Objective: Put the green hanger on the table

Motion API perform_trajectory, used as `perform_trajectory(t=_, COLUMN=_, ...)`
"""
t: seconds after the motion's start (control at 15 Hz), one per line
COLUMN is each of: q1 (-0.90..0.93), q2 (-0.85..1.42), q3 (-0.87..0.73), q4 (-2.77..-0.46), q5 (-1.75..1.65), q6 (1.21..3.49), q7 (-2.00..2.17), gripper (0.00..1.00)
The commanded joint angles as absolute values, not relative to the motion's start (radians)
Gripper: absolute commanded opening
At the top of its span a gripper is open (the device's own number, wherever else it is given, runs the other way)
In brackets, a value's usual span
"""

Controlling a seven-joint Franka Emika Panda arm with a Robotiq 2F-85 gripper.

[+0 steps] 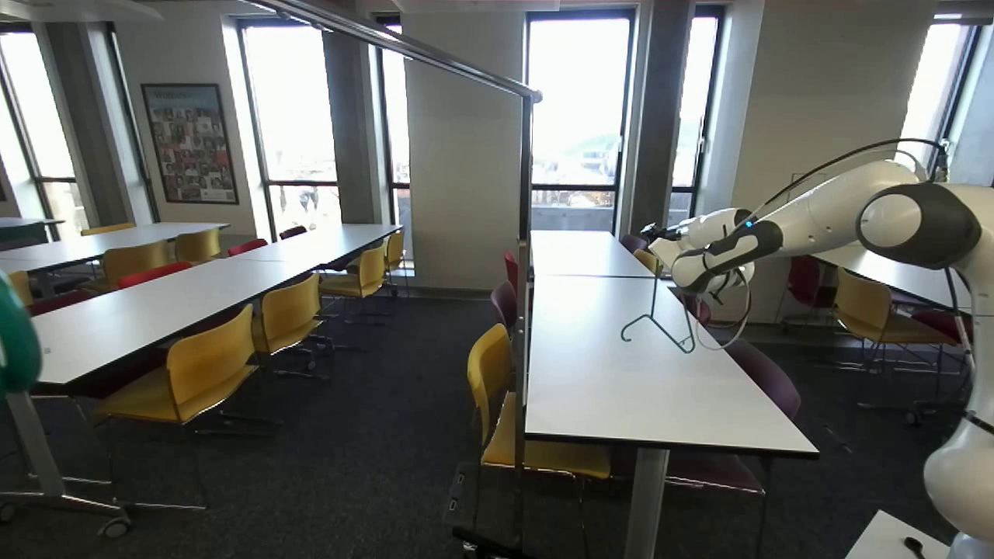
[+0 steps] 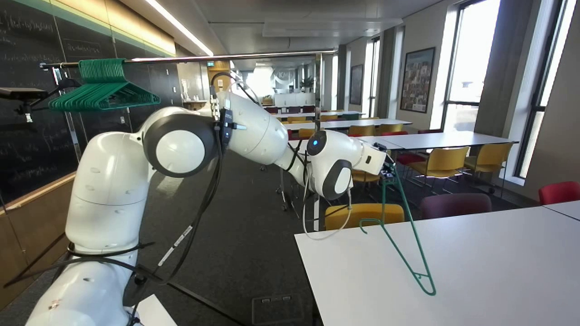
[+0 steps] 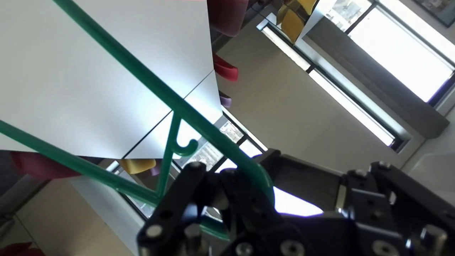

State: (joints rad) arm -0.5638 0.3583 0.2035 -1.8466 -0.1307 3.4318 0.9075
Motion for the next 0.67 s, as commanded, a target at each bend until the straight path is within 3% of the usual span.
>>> perform_trajectory(t=0.0, q1=-0.562, q2=0.322, q3=0.211, q4=-1.877, q5=-0.084, q6=3.377, q7=0.959, gripper=0.00)
perform_trajectory(t=0.6, q1=-0.574, q2=0.297, q3=0.236, q4=-1.964, q5=-0.084, q6=3.259, q7=1.005, gripper=0.00)
